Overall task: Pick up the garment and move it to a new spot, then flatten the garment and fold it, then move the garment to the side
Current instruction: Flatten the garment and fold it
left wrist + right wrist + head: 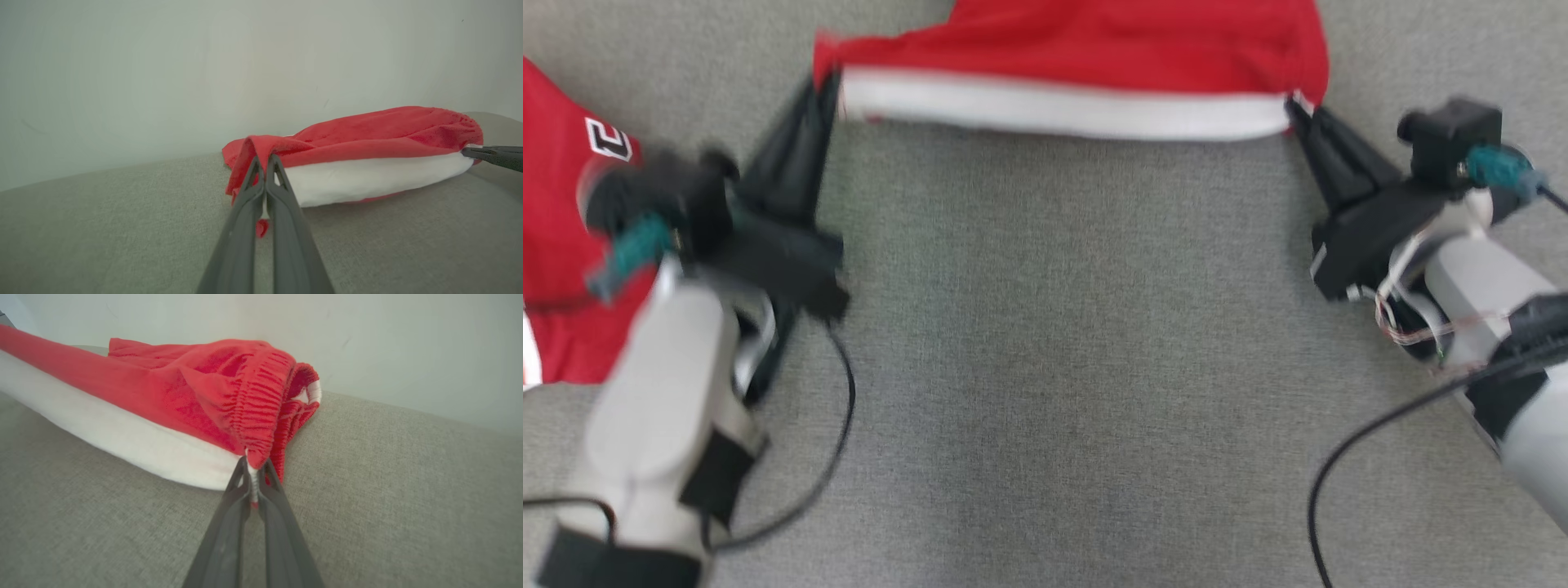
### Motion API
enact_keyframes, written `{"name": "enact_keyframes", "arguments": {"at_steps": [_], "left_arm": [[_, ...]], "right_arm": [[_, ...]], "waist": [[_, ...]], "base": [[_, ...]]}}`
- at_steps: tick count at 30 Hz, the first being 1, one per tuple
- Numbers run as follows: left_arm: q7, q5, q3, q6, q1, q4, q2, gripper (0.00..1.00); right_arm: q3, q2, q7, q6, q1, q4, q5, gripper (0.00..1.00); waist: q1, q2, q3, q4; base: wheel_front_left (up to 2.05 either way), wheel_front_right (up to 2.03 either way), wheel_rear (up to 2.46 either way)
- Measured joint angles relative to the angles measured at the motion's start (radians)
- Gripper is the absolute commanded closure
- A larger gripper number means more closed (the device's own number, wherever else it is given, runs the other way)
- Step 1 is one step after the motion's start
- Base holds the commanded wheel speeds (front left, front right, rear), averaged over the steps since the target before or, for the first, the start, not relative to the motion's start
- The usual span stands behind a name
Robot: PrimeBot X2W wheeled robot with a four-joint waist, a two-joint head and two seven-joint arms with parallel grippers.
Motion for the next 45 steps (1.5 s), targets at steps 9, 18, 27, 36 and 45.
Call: {"name": "enact_keyframes", "arguments": {"at_steps": [9, 18, 27, 36, 45], "left_arm": [[0.000, -0.109, -0.006, -0.008, 0.273, 0.007, -0.023, 1.00], [0.000, -0.133, 0.057, -0.009, 0.517, 0.044, -0.053, 1.00], [0.000, -0.123, 0.067, -0.009, 0.678, 0.065, -0.074, 1.00], [0.000, -0.124, 0.017, -0.009, 0.806, 0.098, -0.075, 1.00], [0.000, -0.125, 0.026, -0.009, 0.890, 0.114, -0.073, 1.00]], "right_arm": [[0.107, -0.103, 0.000, 0.000, 0.161, -0.171, 0.161, 1.00], [0.095, -0.107, 0.000, 0.000, 0.387, -0.206, 0.199, 1.00], [0.101, -0.103, 0.000, 0.000, 0.583, -0.215, 0.193, 1.00], [0.216, -0.112, 0.000, 0.000, 0.664, -0.244, 0.193, 1.00], [0.275, -0.133, 0.001, 0.000, 0.732, -0.283, 0.193, 1.00]], "waist": [[-0.0001, 0.0000, -0.115, -0.011], [-0.0002, -0.0002, -0.265, -0.014], [-0.0002, -0.0002, -0.384, -0.017], [-0.0001, -0.0003, -0.472, -0.032], [0.0000, -0.0001, -0.521, -0.037]], "base": [[0.00, 0.00, 0.00], [0.00, 0.00, 0.00], [0.00, 0.00, 0.00], [0.00, 0.00, 0.00], [0.00, 0.00, 0.00]]}}
